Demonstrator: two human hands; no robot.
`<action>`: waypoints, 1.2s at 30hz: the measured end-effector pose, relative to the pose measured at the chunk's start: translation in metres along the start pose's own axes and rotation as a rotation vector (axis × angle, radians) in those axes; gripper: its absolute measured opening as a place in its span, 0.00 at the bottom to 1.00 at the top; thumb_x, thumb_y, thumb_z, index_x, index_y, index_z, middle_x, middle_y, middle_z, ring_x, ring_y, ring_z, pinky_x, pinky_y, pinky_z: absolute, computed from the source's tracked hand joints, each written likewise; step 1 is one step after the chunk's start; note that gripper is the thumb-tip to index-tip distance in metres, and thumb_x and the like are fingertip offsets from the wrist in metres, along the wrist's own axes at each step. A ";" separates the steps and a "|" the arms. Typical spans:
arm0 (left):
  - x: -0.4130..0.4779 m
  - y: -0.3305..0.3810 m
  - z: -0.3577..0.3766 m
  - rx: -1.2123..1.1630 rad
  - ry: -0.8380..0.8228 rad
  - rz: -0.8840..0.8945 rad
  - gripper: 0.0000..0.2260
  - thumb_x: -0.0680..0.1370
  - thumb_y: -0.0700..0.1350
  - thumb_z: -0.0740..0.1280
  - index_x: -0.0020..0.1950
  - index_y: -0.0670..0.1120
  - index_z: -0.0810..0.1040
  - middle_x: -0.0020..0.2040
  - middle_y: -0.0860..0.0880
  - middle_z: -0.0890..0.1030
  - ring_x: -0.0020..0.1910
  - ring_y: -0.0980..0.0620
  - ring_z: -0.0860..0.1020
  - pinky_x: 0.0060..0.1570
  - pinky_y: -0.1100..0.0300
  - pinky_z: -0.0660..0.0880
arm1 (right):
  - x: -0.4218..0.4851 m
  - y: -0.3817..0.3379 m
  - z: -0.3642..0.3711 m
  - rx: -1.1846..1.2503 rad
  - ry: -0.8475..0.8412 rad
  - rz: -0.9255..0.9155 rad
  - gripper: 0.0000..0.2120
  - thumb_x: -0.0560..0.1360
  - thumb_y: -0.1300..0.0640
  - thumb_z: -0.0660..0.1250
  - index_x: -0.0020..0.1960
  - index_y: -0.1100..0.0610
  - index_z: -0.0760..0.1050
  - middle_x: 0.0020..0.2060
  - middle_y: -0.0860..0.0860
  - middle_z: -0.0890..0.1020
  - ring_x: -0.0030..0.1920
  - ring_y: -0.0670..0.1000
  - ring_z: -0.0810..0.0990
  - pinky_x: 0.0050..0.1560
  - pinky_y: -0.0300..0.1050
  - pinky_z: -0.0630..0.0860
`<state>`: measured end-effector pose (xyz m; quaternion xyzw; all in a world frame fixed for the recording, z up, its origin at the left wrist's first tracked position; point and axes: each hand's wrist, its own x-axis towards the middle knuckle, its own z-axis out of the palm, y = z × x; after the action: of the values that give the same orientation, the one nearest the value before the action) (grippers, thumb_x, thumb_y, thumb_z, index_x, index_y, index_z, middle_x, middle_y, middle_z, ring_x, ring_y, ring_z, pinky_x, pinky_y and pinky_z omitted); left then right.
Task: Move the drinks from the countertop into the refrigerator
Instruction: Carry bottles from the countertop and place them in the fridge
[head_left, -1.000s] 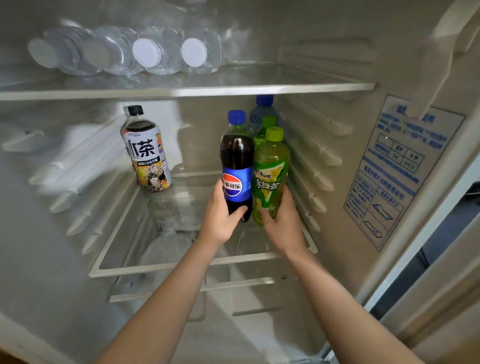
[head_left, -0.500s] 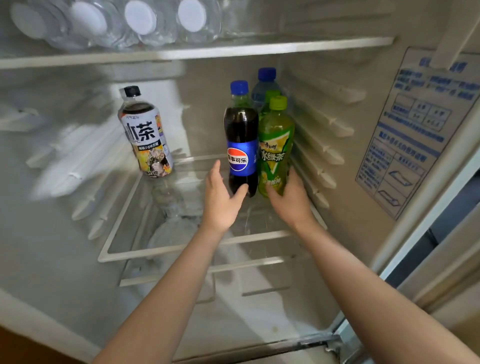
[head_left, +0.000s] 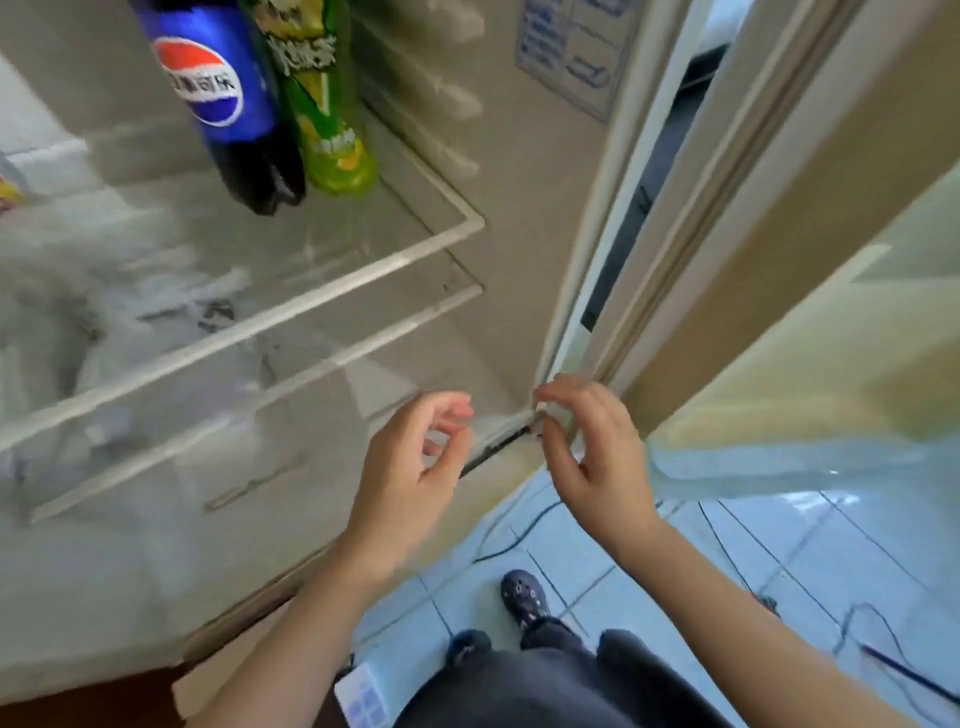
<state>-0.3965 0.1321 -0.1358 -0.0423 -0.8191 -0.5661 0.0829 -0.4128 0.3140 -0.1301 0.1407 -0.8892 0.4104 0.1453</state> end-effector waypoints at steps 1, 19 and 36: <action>-0.007 -0.012 0.013 0.007 -0.104 -0.041 0.08 0.74 0.47 0.64 0.52 0.57 0.75 0.47 0.60 0.80 0.48 0.63 0.78 0.44 0.73 0.71 | -0.024 0.011 -0.003 -0.047 0.006 0.049 0.11 0.72 0.66 0.63 0.53 0.61 0.77 0.51 0.53 0.80 0.54 0.50 0.76 0.57 0.36 0.67; -0.165 -0.151 0.193 0.857 -1.483 -0.463 0.11 0.79 0.50 0.62 0.56 0.44 0.75 0.56 0.44 0.79 0.53 0.45 0.77 0.45 0.60 0.70 | -0.496 0.024 -0.031 0.035 -0.212 1.917 0.14 0.78 0.53 0.60 0.60 0.56 0.74 0.58 0.54 0.79 0.58 0.54 0.77 0.49 0.40 0.68; -0.444 -0.007 0.411 1.047 -1.693 -0.014 0.14 0.80 0.49 0.61 0.62 0.44 0.74 0.61 0.44 0.78 0.60 0.46 0.76 0.57 0.59 0.70 | -0.801 -0.003 -0.147 0.269 0.236 2.015 0.12 0.79 0.51 0.58 0.60 0.52 0.72 0.55 0.49 0.79 0.52 0.47 0.77 0.53 0.40 0.74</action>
<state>0.0026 0.5247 -0.3662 -0.3854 -0.7549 0.0829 -0.5241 0.3446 0.5304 -0.3356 -0.6984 -0.5207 0.4495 -0.1976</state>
